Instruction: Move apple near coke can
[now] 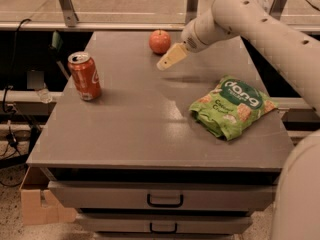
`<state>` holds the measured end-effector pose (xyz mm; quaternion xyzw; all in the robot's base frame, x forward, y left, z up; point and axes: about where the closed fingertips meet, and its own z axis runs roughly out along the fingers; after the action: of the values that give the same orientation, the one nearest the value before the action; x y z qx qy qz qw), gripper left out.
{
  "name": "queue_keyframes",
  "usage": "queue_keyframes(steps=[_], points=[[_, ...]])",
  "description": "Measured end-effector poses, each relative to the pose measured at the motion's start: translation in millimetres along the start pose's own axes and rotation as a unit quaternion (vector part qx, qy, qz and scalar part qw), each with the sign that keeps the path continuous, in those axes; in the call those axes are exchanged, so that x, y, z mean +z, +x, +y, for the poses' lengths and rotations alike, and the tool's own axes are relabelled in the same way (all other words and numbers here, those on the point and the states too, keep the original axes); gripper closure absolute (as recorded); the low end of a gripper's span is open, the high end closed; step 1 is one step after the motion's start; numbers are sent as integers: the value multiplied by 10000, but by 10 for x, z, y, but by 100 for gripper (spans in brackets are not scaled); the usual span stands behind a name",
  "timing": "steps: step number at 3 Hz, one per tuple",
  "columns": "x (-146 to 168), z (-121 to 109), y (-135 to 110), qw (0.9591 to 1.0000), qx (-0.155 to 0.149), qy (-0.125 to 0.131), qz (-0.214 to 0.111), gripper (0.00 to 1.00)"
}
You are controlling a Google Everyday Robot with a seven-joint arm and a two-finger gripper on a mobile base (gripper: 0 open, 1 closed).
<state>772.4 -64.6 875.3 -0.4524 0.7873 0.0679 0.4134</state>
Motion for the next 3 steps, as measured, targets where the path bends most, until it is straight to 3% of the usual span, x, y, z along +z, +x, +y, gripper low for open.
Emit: queue_keyframes(steps=[2, 3], points=[[478, -246, -380, 9967, 560, 23, -586, 0], [657, -280, -430, 9958, 747, 92, -515, 16]])
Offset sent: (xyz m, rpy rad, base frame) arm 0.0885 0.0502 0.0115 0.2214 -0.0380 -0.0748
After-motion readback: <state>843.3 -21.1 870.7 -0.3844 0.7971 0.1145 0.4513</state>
